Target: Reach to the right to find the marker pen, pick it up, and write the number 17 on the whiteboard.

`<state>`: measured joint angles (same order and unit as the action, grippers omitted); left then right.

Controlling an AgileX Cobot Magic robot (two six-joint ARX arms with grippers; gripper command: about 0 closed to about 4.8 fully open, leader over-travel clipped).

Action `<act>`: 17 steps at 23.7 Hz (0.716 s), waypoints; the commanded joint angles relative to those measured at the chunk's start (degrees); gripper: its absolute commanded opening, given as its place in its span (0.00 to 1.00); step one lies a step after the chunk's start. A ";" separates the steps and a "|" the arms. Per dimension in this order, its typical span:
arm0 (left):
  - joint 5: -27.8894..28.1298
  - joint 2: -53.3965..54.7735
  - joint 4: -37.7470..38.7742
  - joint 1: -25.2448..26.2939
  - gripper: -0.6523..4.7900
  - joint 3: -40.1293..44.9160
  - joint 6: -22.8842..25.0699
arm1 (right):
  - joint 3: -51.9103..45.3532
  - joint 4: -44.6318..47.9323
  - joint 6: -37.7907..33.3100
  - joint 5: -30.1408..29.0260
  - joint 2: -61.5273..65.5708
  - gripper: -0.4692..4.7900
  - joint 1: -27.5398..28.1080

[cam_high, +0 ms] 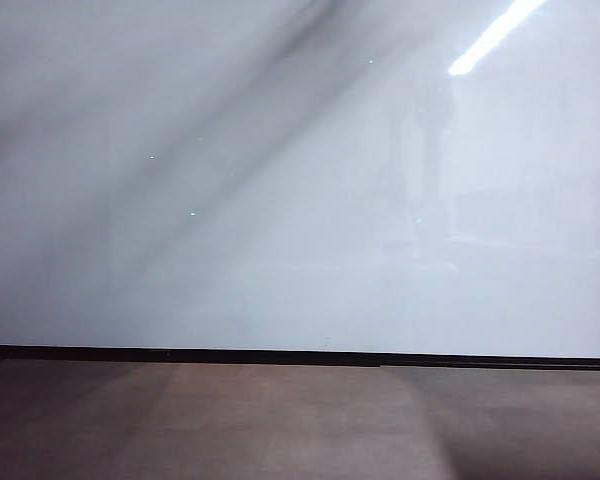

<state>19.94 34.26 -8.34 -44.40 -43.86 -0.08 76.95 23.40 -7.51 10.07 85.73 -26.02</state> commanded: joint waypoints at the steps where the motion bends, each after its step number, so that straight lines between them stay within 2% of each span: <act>1: -0.28 -0.09 -0.74 -0.09 0.11 -0.42 -0.15 | -1.75 -1.29 -1.42 1.66 0.07 0.08 0.13; 17: -0.28 -0.09 -0.55 -0.09 0.11 -0.42 -0.15 | -6.34 0.87 -3.08 0.31 -1.14 0.08 -0.33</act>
<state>19.94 34.26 -8.34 -44.40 -43.86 -0.08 70.50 23.59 -10.07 10.26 85.69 -26.06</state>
